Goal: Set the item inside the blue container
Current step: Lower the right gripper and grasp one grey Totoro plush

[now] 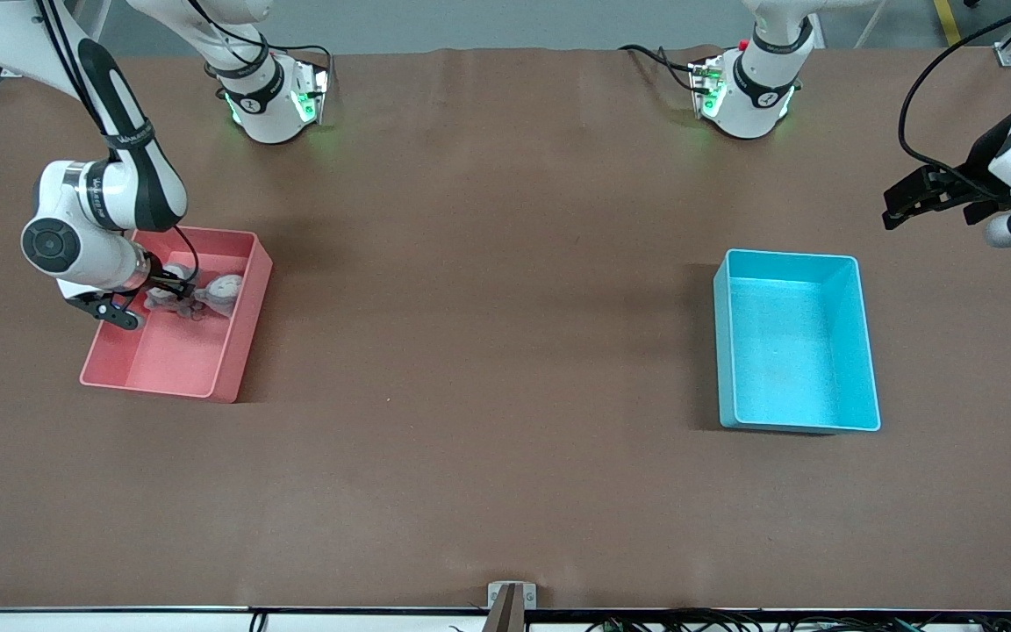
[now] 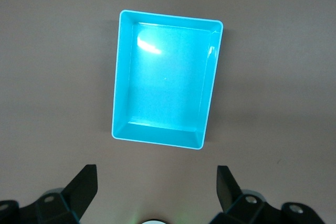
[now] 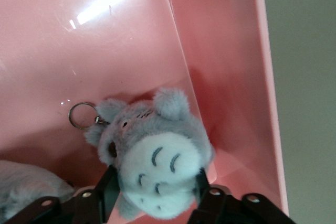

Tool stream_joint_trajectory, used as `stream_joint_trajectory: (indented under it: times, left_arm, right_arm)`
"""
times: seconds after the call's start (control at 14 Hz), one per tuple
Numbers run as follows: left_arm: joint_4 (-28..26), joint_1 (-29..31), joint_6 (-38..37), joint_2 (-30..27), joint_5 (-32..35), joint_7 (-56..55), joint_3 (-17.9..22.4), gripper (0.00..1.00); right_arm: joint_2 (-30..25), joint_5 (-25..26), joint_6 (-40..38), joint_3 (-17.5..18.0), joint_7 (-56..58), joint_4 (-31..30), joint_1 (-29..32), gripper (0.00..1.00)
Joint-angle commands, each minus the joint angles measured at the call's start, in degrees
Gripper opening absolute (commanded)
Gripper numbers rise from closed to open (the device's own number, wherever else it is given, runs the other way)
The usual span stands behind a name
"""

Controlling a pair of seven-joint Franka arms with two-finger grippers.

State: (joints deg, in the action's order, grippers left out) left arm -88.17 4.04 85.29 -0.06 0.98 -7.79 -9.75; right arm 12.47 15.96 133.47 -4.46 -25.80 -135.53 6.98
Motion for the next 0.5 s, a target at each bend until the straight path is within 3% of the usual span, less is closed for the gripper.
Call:
stream_joint_trajectory:
  times: [0.0,0.14,0.43]
  left_arm:
    - [0.6,0.0,-1.0,0.0,-0.6,0.7,-0.2,1.00]
    - [0.6,0.0,-1.0,0.0,-0.6,0.8,-0.2,1.00]
    - [0.5,0.0,-1.0,0.0,-0.6,0.7,-0.2,1.00]
  right_arm:
    - [-0.1,1.5,-0.3,0.2,-2.0,0.0,-0.6,0.18]
    - [-0.1,1.5,-0.8,0.2,-2.0,0.4,-0.7,0.05]
    - [-0.1,1.5,-8.5,0.3,-2.6,4.8,-1.6,0.00]
